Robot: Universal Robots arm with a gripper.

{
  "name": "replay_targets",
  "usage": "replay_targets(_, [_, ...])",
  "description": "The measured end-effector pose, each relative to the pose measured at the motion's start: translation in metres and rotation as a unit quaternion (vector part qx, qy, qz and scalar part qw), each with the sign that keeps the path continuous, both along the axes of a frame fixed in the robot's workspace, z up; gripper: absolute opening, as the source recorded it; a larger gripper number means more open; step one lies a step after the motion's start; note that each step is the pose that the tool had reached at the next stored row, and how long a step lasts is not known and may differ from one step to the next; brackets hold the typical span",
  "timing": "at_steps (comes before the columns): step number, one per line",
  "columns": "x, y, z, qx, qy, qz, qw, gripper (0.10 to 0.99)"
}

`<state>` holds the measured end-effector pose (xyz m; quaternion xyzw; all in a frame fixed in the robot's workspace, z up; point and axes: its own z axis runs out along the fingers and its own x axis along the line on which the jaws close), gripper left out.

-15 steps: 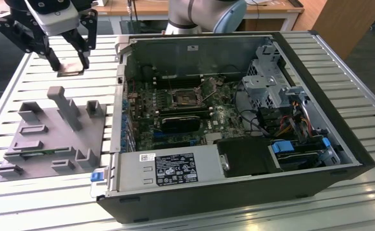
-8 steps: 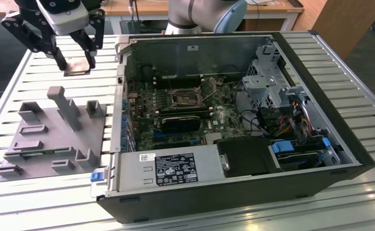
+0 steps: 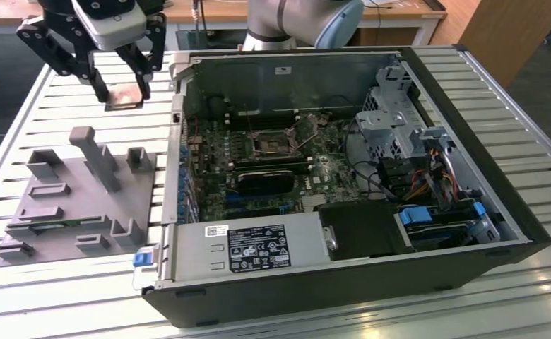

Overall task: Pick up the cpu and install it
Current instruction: 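Pick up the cpu and move it towards the insertion slot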

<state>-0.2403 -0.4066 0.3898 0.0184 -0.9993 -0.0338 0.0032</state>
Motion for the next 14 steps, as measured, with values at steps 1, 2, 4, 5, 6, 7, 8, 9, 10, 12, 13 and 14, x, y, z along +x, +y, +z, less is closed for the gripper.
replay_targets(1, [0.0015,0.0004,0.0,0.0,0.0,0.0,1.0,0.541])
replay_targets(2, [0.0029,0.0009,0.0,0.0,0.0,0.0,1.0,0.541])
replay_targets(4, [0.0058,0.0019,0.0,0.0,0.0,0.0,1.0,0.541])
replay_targets(5, [0.0075,0.0025,0.0,0.0,0.0,0.0,1.0,0.541])
replay_targets(6, [0.0092,0.0029,0.0,0.0,0.0,0.0,1.0,0.541])
replay_targets(7, [0.0111,0.0034,-0.0001,0.0,0.0,0.0,1.0,0.541])
replay_targets(8, [0.013,0.0037,-0.0001,0.0,-0.0001,0.0,1.0,0.541])
replay_targets(9, [0.0149,0.004,0.0,0.0,0.0,0.0,1.0,0.541])
replay_targets(10, [0.0168,0.0043,0.0,0.0,0.0,0.0,1.0,0.541])
replay_targets(12, [0.0209,0.005,0.0,0.0,0.0,0.0,1.0,0.541])
replay_targets(13, [0.0231,0.0053,0.0,0.0,0.0,0.0,1.0,0.541])
replay_targets(14, [0.0251,0.0056,-0.0001,0.0,0.0,0.0,1.0,0.541])
